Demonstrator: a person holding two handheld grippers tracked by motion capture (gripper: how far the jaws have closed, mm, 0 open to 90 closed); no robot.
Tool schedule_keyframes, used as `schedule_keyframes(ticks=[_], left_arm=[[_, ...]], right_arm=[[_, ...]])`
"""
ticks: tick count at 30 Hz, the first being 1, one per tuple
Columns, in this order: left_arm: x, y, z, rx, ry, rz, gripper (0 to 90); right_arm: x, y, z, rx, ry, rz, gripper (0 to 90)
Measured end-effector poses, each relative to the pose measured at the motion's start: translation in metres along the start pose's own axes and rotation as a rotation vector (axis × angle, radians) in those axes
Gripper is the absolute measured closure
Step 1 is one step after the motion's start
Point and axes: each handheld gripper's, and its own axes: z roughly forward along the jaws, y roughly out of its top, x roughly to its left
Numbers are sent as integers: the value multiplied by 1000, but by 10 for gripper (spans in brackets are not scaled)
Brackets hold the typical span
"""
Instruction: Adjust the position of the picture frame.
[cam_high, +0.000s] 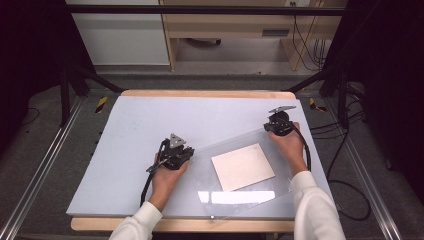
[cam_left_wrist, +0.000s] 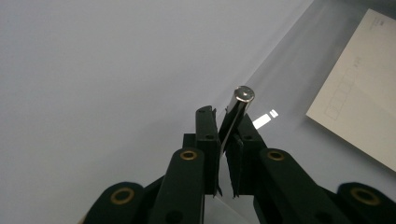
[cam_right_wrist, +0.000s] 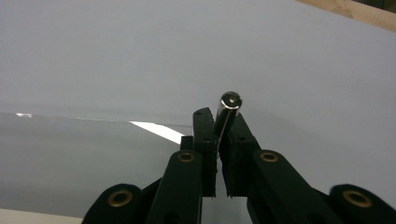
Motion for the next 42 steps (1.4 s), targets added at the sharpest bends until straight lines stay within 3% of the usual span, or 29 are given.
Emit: schedule_keyframes(ticks=[3, 9, 15, 19, 26, 38, 42], left_arm=[[3, 4, -6, -2, -22, -15, 822], [9, 14, -24, -9, -2, 28, 820], [16, 26, -42, 2, -17, 50, 821], [28, 35, -51, 23, -36, 64, 819], [49, 50, -58, 62, -69, 101, 817], [68, 69, -68, 74, -97, 160, 813], [75, 69, -69, 67, -87, 158, 814]], right_arm=[[2, 3, -7, 1, -8, -6, 856], [12, 12, -26, 25, -2, -24, 856], [24, 29, -44, 18, -13, -22, 856], [34, 36, -52, 21, -16, -22, 856], [43, 42, -52, 25, -5, -10, 856], [52, 46, -61, 0, 1, -3, 856], [59, 44, -65, 5, -5, -8, 856]])
